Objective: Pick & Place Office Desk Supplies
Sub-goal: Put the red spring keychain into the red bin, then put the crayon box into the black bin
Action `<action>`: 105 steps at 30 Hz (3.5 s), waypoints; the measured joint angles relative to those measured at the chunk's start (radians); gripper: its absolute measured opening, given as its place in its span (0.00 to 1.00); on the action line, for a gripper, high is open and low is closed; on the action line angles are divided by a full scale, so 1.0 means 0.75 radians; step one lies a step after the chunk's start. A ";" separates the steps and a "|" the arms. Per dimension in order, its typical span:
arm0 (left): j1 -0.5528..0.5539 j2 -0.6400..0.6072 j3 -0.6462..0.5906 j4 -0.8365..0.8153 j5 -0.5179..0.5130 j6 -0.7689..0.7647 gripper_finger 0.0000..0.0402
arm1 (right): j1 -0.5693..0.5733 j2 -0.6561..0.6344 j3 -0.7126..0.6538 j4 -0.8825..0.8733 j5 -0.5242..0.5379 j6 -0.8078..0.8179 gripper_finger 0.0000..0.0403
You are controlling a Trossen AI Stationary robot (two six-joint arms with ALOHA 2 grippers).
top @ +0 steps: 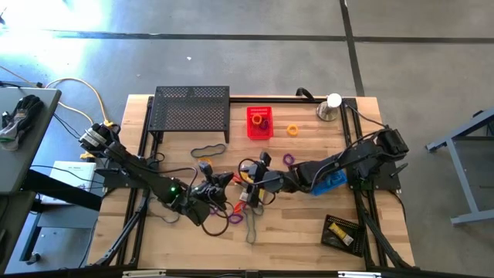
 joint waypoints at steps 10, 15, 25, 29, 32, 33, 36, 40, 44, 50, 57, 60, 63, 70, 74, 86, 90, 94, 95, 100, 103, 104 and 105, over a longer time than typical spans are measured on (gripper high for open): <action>0.000 -0.001 0.000 -0.002 0.025 0.000 0.02 | -0.022 0.000 0.000 -0.012 -0.067 0.007 0.05; 0.000 -0.001 0.000 -0.001 0.015 0.000 0.02 | -0.024 0.001 0.000 -0.036 -0.106 0.005 0.03; 0.000 0.023 -0.001 0.006 0.168 0.138 0.20 | -0.031 0.002 0.001 -0.064 -0.165 -0.030 0.02; -0.003 0.041 -0.001 0.007 0.191 0.109 0.35 | -0.031 0.002 0.001 -0.176 -0.145 -0.001 0.02; -0.003 0.050 -0.001 0.004 0.198 0.025 0.42 | -0.031 0.002 0.001 -0.321 -0.022 0.045 0.02; -0.003 0.054 -0.001 0.005 0.209 -0.015 0.44 | -0.031 0.002 0.001 -0.379 0.034 0.061 0.02; -0.003 0.056 -0.001 0.001 0.262 -0.112 0.45 | -0.044 0.003 0.001 -0.514 0.219 0.088 0.02; 0.001 0.057 -0.001 -0.012 0.359 -0.214 0.46 | -0.104 0.003 0.001 -0.592 0.414 0.005 0.02; 0.001 0.056 -0.001 -0.070 0.478 -0.298 0.46 | -0.232 0.003 0.001 -0.588 0.412 -0.069 0.03; 0.007 0.057 -0.001 -0.168 0.531 -0.368 0.46 | -0.536 0.003 0.001 -0.591 0.161 -0.069 0.03; 0.007 0.057 -0.001 -0.306 0.531 -0.495 0.46 | -0.806 0.082 -0.001 -0.536 -0.223 -0.030 0.04; 0.007 0.057 -0.001 -0.326 0.531 -0.512 0.46 | -0.839 0.154 0.002 -0.436 -0.234 -0.072 0.04; 0.007 0.057 -0.001 -0.335 0.547 -0.523 0.46 | -0.851 0.228 0.000 -0.338 -0.246 -0.107 0.04; 0.007 0.057 -0.001 -0.354 0.556 -0.556 0.46 | -0.843 0.277 0.001 -0.299 -0.195 -0.129 0.10; 0.007 0.057 -0.001 -0.356 0.558 -0.565 0.46 | -0.833 0.277 0.001 -0.292 -0.157 -0.126 0.23; 0.007 0.057 -0.001 -0.365 0.558 -0.568 0.46 | -0.732 0.119 0.001 -0.357 -0.024 -0.243 0.53; 0.007 0.057 -0.001 -0.388 0.550 -0.569 0.46 | -0.657 0.016 0.003 -0.539 -0.026 -0.160 0.54; 0.007 0.057 -0.001 -0.412 0.549 -0.628 0.46 | -0.573 -0.033 0.002 -0.816 -0.015 -0.068 0.54; 0.007 0.057 -0.001 -0.414 0.549 -0.650 0.46 | -0.554 -0.043 -0.001 -0.895 -0.019 -0.027 0.54; 0.007 0.057 -0.001 -0.426 0.553 -0.663 0.46 | -0.456 -0.048 0.000 -1.113 0.014 0.157 0.55; 0.022 0.057 -0.001 -0.428 0.554 -0.664 0.46 | -0.398 -0.048 0.000 -1.216 0.020 0.253 0.55; 0.029 0.057 -0.001 -0.428 0.557 -0.664 0.46 | -0.379 -0.048 0.001 -1.243 0.020 0.282 0.55; 0.035 0.057 -0.001 -0.429 0.558 -0.664 0.46 | -0.357 -0.048 0.001 -1.273 0.025 0.312 0.55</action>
